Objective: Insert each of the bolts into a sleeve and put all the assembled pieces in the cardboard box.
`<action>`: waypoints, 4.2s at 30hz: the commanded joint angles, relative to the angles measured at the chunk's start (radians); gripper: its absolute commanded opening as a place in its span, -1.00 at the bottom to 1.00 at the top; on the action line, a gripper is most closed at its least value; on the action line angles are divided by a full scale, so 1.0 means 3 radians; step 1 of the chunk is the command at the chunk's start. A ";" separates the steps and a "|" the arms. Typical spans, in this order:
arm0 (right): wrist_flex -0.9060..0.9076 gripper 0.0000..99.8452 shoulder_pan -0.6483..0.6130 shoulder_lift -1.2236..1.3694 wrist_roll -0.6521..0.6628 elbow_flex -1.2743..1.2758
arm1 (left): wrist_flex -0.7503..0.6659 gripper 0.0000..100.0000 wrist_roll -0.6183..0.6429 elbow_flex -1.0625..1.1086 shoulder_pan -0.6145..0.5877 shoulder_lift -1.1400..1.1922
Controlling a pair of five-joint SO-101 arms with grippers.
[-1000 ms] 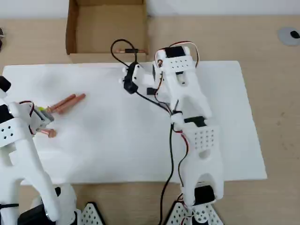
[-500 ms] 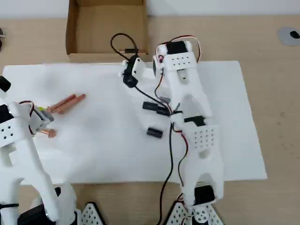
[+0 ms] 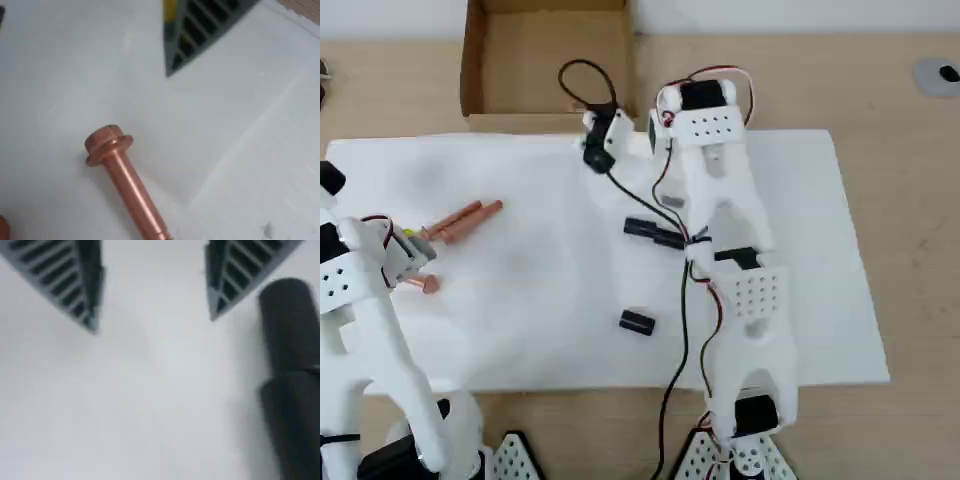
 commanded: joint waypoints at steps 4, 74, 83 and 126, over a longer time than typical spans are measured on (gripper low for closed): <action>0.0056 -0.59 0.0028 -0.0667 -0.0128 -0.0146 | -0.0056 -0.50 -0.0210 0.0036 0.0061 -0.0008; -0.0701 -0.59 -0.0217 -0.1424 -0.0174 0.2544 | -0.0471 -0.50 -0.0435 0.1299 0.0363 -0.1711; -0.0476 -0.54 -0.0233 -0.1900 -0.0169 0.2810 | -0.0471 -0.50 -0.0435 0.1294 0.0363 -0.1711; -0.1054 -0.54 -0.0279 -0.1619 -0.0199 0.3307 | -0.0471 -0.50 -0.0435 0.1284 0.0363 -0.1716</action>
